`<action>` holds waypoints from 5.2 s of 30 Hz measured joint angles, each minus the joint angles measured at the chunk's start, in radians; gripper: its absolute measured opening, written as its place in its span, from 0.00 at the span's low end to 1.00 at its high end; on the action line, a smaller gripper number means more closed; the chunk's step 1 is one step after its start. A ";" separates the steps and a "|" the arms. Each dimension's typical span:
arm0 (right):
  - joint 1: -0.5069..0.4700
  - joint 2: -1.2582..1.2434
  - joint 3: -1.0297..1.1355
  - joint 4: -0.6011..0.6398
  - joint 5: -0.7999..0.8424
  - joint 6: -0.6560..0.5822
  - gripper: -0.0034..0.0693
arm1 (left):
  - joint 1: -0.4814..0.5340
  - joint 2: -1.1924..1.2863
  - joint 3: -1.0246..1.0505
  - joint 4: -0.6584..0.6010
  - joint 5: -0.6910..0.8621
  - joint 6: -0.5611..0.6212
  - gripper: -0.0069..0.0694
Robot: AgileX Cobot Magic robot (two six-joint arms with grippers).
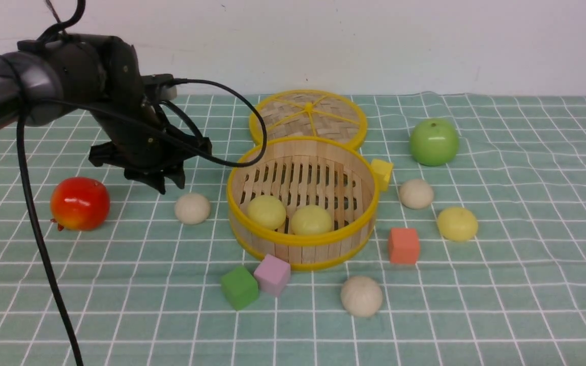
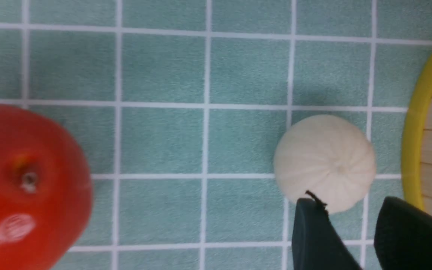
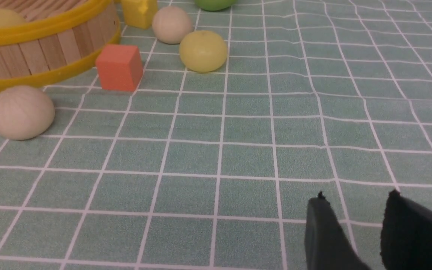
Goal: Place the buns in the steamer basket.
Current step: Use the left arm to grab a steamed stuffed bun, then use the left arm to put the steamed stuffed bun into the steamer, then use the right arm to grab a steamed stuffed bun
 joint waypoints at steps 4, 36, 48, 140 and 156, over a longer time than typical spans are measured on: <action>0.000 0.000 0.000 0.000 0.000 0.000 0.38 | -0.011 0.000 -0.012 -0.007 0.000 0.009 0.40; 0.000 0.000 0.000 0.001 0.000 0.000 0.38 | -0.092 0.116 -0.129 0.177 0.058 -0.085 0.40; 0.000 0.000 0.000 0.001 0.000 0.000 0.38 | -0.092 0.172 -0.131 0.210 0.035 -0.085 0.40; 0.000 0.000 0.000 0.001 0.000 0.000 0.38 | -0.179 -0.494 -0.272 0.242 0.386 -0.027 0.07; 0.000 0.000 0.000 0.001 0.000 0.000 0.38 | -0.179 -1.207 0.449 0.147 0.368 -0.155 0.07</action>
